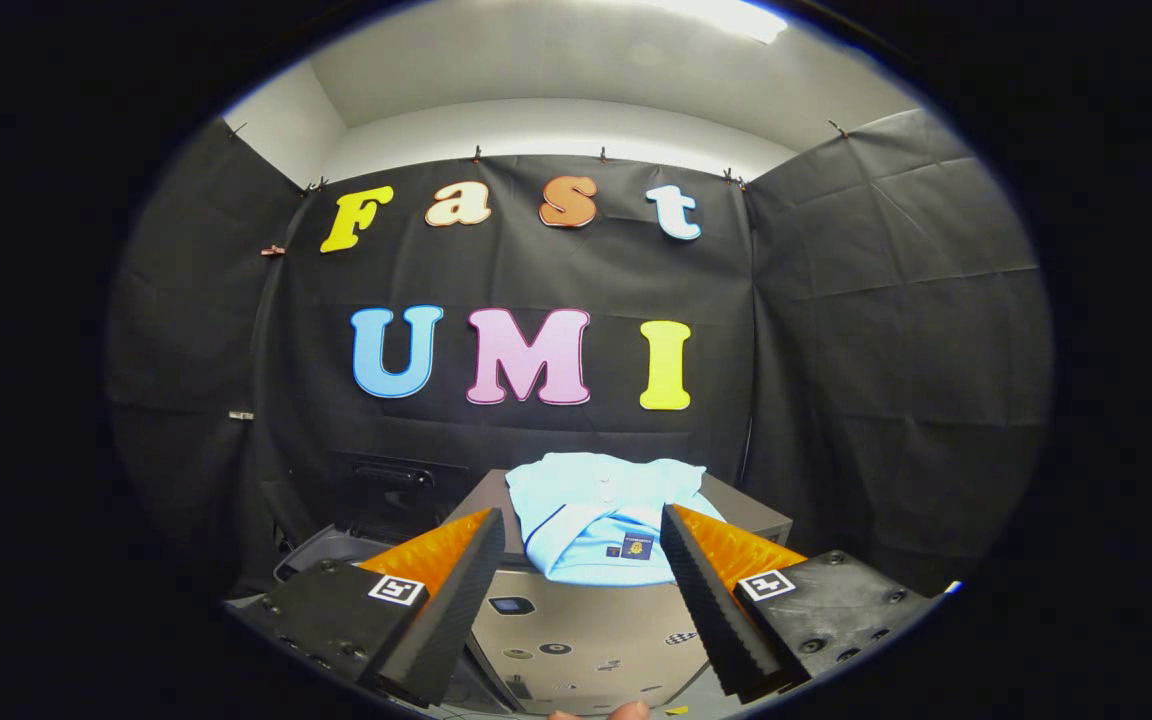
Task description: Put the clothes into the washing machine and then close the washing machine lid.
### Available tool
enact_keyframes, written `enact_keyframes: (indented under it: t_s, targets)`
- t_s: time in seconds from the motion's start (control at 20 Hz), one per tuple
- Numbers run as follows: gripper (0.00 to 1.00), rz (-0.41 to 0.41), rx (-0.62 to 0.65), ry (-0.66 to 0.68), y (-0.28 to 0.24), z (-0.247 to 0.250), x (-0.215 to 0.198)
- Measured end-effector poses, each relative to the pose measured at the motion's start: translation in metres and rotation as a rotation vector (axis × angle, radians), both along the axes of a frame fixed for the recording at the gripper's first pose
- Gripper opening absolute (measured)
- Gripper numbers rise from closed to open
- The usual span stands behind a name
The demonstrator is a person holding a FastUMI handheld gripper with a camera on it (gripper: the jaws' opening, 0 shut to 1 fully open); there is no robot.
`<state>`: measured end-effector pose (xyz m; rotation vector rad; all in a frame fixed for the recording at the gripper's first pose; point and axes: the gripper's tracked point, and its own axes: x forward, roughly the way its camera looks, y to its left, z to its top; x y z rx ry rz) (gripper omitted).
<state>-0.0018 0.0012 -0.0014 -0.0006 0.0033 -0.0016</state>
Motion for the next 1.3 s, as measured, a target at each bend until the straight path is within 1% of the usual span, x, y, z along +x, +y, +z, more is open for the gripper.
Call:
enact_keyframes:
  t_s: [0.9,1.1,1.3]
  targets:
    - [0.98,0.002,0.001,0.013,-0.002,-0.004,0.004]
    - [0.98,0.013,0.012,0.040,-0.001,-0.009,0.020]
    - [0.98,0.011,0.004,0.091,-0.005,-0.012,0.045]
